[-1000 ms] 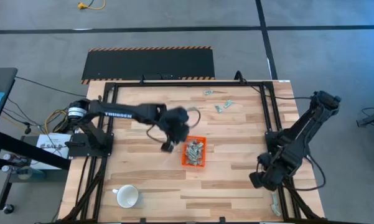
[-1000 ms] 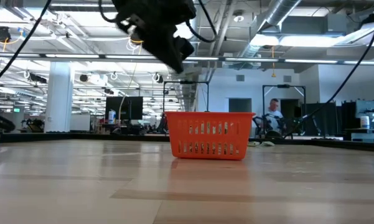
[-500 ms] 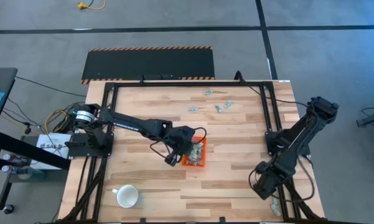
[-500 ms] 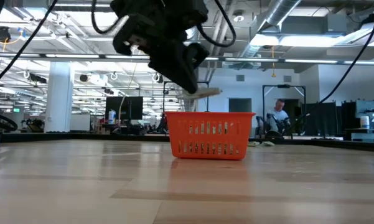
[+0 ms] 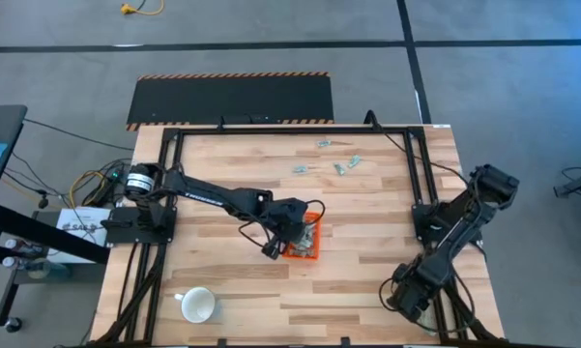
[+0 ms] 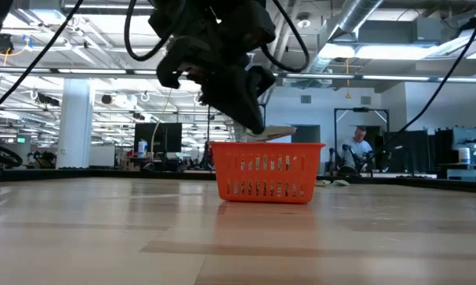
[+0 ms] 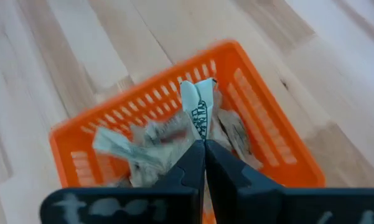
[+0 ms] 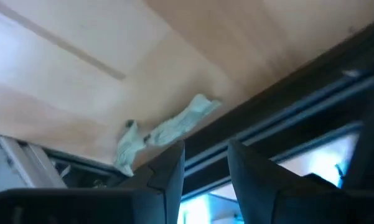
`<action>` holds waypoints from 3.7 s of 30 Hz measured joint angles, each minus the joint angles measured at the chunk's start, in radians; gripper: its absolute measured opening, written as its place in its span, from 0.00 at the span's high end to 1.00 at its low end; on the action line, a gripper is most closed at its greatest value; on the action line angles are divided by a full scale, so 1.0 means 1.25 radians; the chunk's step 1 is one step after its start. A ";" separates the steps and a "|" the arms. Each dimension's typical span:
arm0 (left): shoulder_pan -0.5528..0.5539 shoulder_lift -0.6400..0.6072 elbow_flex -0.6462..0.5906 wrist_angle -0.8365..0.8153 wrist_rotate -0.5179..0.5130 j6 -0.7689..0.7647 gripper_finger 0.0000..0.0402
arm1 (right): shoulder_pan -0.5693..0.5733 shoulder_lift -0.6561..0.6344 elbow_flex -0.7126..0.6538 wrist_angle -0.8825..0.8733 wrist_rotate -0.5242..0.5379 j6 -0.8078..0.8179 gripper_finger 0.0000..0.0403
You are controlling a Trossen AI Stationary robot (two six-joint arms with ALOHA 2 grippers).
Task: Pick and place Stevia / Truvia into bins
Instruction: Put the stevia packet into the orange bin
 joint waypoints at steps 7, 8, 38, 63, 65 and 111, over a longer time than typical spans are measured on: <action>0.000 0.003 0.000 0.006 0.020 0.014 0.96 | 0.023 0.041 0.000 0.019 0.001 -0.007 0.63; 0.000 0.003 0.000 0.006 0.020 0.011 0.94 | 0.026 0.045 0.000 0.020 0.001 -0.007 0.62; 0.004 -0.002 0.000 -0.092 -0.129 -0.032 0.58 | 0.046 0.047 -0.001 0.074 -0.008 0.025 0.55; 0.003 -0.002 0.000 -0.121 -0.134 -0.044 0.58 | -0.015 0.123 -0.015 0.134 -0.076 -0.187 0.76; 0.003 -0.002 0.000 -0.130 -0.135 -0.050 0.58 | -0.027 0.123 -0.015 0.133 -0.076 -0.208 0.81; 0.005 -0.203 0.001 -0.357 -0.196 -0.199 0.58 | -0.574 0.117 0.345 0.184 0.653 -1.051 1.00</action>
